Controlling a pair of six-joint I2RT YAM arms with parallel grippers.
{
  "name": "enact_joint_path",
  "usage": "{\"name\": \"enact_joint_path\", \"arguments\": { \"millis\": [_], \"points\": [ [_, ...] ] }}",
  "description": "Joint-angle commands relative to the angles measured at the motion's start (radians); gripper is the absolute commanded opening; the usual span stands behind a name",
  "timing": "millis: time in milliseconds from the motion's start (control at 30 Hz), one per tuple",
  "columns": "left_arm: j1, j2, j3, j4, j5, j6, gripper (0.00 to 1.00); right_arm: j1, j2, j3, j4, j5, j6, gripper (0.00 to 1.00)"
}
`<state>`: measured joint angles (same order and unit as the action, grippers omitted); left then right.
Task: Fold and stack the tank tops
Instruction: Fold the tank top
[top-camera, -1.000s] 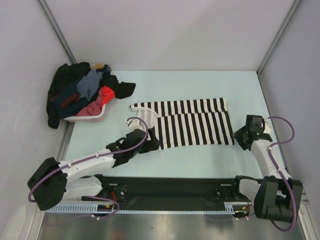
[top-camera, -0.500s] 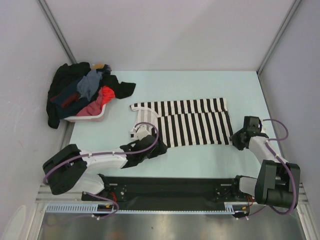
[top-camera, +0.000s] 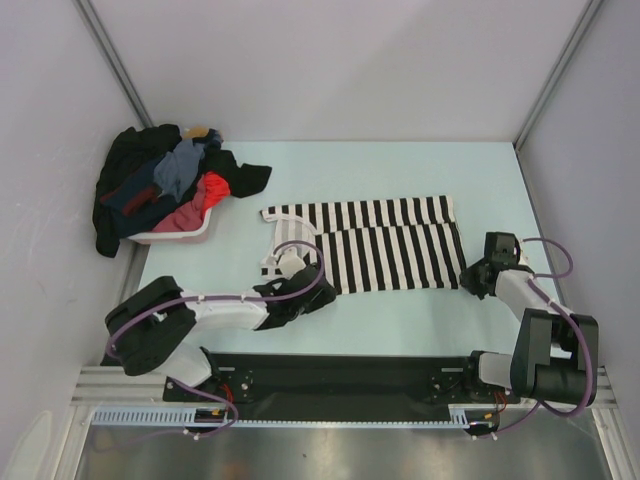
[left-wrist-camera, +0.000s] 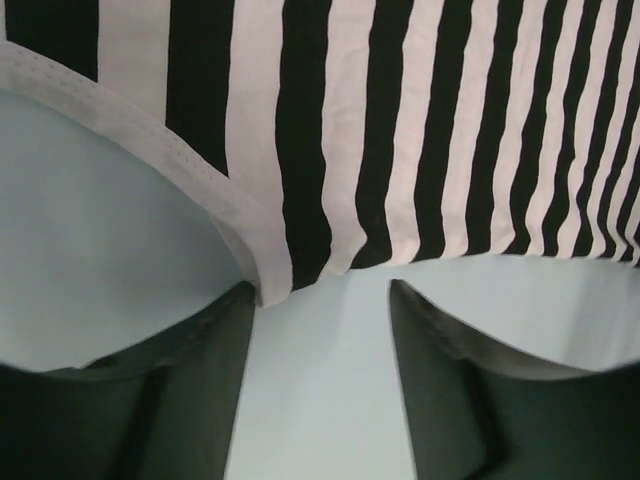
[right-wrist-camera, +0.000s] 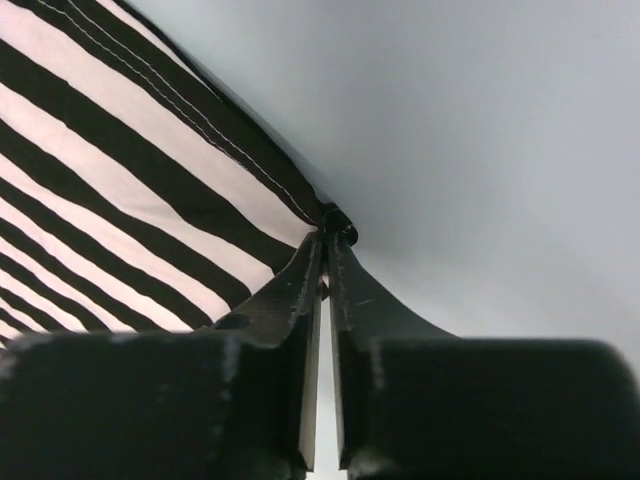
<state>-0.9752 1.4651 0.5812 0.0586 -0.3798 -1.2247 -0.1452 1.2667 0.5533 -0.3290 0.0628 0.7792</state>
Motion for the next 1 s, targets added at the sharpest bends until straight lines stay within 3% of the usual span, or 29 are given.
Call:
{"name": "enact_joint_path", "arguments": {
  "millis": [0, 67, 233, 333, 367, 600, 967],
  "points": [
    [-0.008, 0.047, 0.037, -0.028, -0.019, -0.029, 0.58, 0.006, 0.011, -0.004, 0.018, 0.020, 0.005, 0.06],
    [-0.008, 0.060, 0.048, -0.051, -0.027, -0.030, 0.49, 0.006, 0.005, -0.003, 0.015, 0.020, 0.002, 0.00],
    [-0.008, 0.072, 0.054, -0.092, -0.048, -0.025, 0.35, 0.009, -0.018, -0.001, 0.008, 0.035, -0.006, 0.00],
    [-0.008, 0.078, 0.063, -0.103, -0.065, 0.014, 0.13, 0.013, -0.024, 0.007, -0.004, 0.045, -0.012, 0.00],
    [-0.008, 0.066, 0.068, -0.108, -0.068, 0.034, 0.00, 0.015, -0.027, 0.011, -0.014, 0.051, -0.015, 0.00],
    [-0.011, 0.000, 0.134, -0.259, -0.114, 0.158, 0.00, 0.038, -0.072, 0.056, -0.071, 0.101, -0.035, 0.00],
    [0.035, -0.049, 0.204, -0.295, 0.025, 0.258, 0.00, 0.065, -0.090, 0.158, -0.142, 0.103, -0.049, 0.00]
  ]
}}
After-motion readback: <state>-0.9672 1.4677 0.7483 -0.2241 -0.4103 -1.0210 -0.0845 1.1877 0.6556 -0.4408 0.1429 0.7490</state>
